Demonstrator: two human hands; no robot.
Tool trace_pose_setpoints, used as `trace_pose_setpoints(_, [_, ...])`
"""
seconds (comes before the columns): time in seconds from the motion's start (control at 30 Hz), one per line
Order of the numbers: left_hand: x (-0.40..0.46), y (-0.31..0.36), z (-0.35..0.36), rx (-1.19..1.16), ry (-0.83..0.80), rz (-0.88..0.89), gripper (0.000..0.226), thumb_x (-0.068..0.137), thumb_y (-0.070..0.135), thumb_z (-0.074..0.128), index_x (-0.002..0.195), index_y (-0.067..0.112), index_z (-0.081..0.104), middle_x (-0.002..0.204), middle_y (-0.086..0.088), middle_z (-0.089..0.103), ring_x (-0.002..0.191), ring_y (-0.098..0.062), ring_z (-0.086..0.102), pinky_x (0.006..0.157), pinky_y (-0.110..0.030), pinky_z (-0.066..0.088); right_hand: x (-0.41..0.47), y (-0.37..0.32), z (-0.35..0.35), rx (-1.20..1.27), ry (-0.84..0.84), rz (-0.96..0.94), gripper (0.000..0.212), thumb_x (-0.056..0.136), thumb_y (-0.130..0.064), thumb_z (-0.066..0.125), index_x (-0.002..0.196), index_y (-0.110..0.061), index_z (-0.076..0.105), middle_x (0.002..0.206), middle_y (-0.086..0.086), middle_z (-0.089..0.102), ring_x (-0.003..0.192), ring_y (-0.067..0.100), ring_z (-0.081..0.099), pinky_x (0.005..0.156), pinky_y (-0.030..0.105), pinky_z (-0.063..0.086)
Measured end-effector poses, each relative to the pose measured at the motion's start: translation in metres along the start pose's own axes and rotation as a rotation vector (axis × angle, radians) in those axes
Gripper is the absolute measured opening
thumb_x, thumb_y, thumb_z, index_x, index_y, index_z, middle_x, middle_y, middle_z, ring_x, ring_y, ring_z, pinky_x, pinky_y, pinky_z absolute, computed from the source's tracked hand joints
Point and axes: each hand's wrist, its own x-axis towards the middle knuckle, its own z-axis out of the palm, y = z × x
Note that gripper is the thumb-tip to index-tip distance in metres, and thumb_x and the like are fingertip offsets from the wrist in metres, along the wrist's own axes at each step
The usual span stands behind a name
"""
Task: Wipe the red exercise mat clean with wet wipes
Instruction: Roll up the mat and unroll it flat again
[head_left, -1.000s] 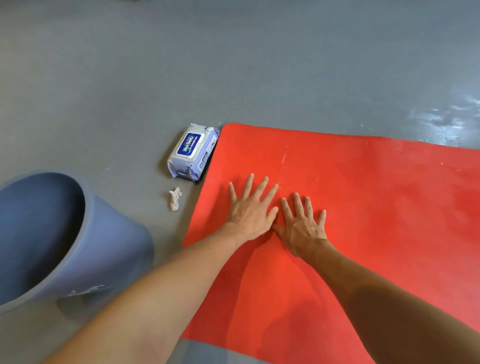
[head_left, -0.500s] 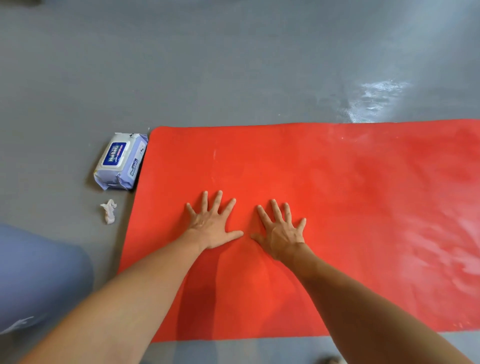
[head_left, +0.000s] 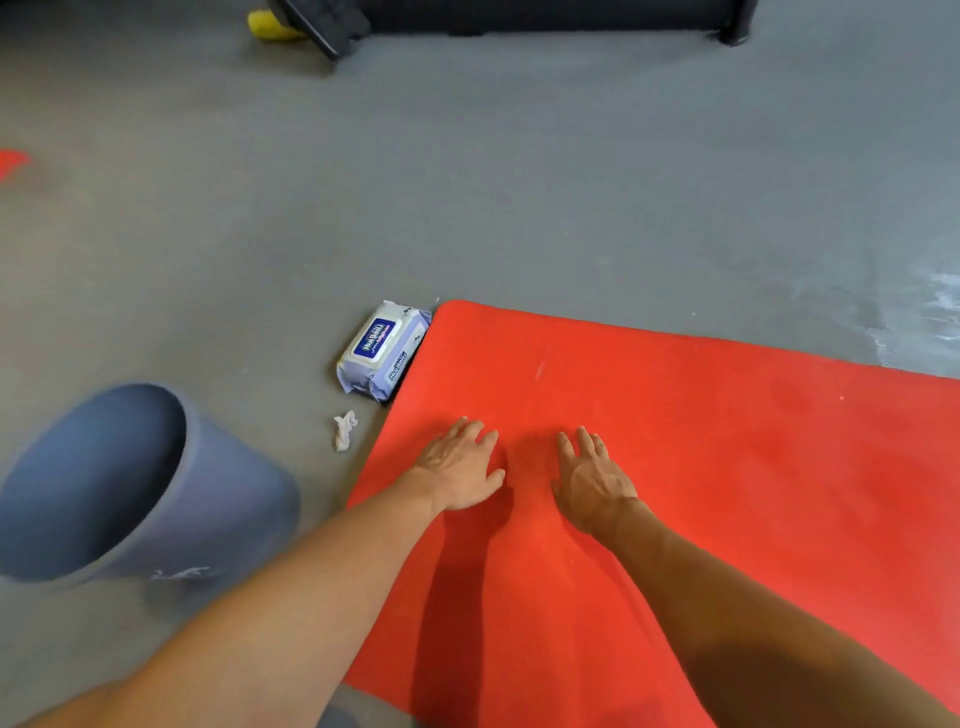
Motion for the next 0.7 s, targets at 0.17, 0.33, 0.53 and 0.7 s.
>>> trace_pose_setpoints(0.17, [-0.021, -0.022, -0.038, -0.029, -0.012, -0.124, 0.065, 0.108, 0.045, 0.043, 0.163, 0.014, 0.028, 0.170, -0.011, 0.020, 0.157, -0.030, 0.020, 0.125, -0.045, 0.028, 0.028, -0.030, -0.035, 0.008, -0.019, -0.134, 0.064, 0.108, -0.021, 0.035, 0.163, -0.010, 0.003, 0.170, 0.020, 0.004, 0.157, 0.036, 0.007, 0.124, 0.039, 0.023])
trace_pose_setpoints(0.33, [-0.028, -0.051, -0.039, -0.003, -0.023, -0.207, 0.058, 0.108, 0.043, 0.044, 0.156, 0.013, 0.037, 0.161, -0.008, 0.034, 0.150, -0.027, 0.032, 0.119, -0.045, 0.029, 0.054, -0.066, -0.043, -0.033, -0.079, -0.250, 0.068, 0.106, -0.024, 0.039, 0.164, -0.016, 0.004, 0.170, 0.017, 0.002, 0.157, 0.035, 0.008, 0.124, 0.042, 0.025])
trace_pose_setpoints(0.53, [0.003, -0.111, -0.015, -0.029, 0.153, -0.231, 0.057, 0.104, 0.045, 0.048, 0.148, 0.009, 0.044, 0.159, -0.009, 0.033, 0.156, -0.027, 0.021, 0.123, -0.050, 0.029, 0.103, -0.123, -0.029, -0.112, -0.071, -0.350, 0.074, 0.102, -0.023, 0.040, 0.164, -0.023, 0.000, 0.172, 0.009, -0.003, 0.159, 0.028, -0.001, 0.127, 0.041, 0.019])
trace_pose_setpoints(0.7, [0.043, -0.154, -0.025, -0.013, 0.431, -0.265, 0.068, 0.102, 0.044, 0.056, 0.152, 0.003, 0.034, 0.157, -0.016, 0.035, 0.150, -0.034, 0.029, 0.123, -0.042, 0.024, 0.129, -0.168, -0.036, -0.115, -0.018, -0.354, 0.077, 0.102, -0.017, 0.042, 0.165, -0.026, -0.002, 0.172, 0.006, -0.005, 0.158, 0.028, 0.001, 0.127, 0.037, 0.015])
